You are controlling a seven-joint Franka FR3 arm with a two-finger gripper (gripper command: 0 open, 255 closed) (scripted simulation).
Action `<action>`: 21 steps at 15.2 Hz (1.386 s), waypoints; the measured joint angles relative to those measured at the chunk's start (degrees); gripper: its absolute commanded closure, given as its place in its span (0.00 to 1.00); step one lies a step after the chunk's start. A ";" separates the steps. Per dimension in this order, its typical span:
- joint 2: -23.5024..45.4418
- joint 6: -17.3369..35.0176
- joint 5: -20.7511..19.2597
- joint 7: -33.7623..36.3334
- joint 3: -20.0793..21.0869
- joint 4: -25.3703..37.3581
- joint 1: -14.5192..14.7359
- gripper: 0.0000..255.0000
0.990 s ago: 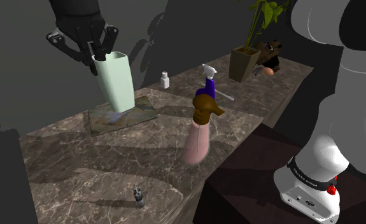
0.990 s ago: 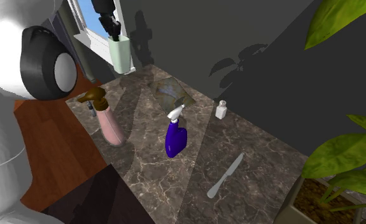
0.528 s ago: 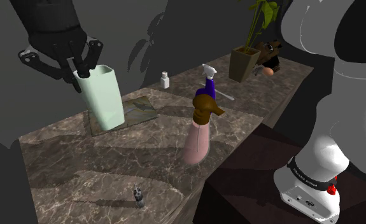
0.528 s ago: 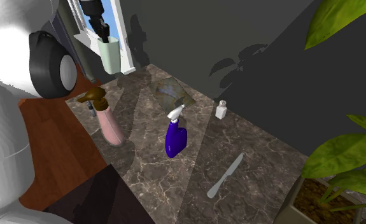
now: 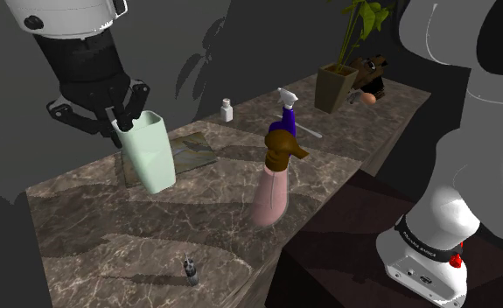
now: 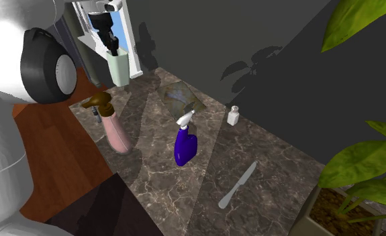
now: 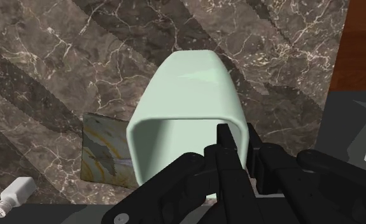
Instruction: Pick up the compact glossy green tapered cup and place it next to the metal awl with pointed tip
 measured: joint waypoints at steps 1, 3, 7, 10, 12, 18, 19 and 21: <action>0.05 0.70 -0.03 0.15 0.01 -0.65 0.02 1.00; -0.57 2.61 0.11 0.25 0.02 -3.18 -0.29 1.00; -1.21 6.14 0.21 0.51 0.00 -7.37 -0.70 1.00; -1.22 8.44 0.17 0.62 -0.07 -9.67 -0.93 1.00; -1.17 9.89 0.12 0.76 -0.11 -11.11 -1.02 1.00; -0.73 14.29 -0.17 1.30 -0.22 -15.10 -1.16 1.00; -0.60 14.92 -0.22 1.35 -0.26 -15.63 -1.19 1.00; -0.18 16.42 -0.41 1.55 -0.33 -16.73 -1.18 1.00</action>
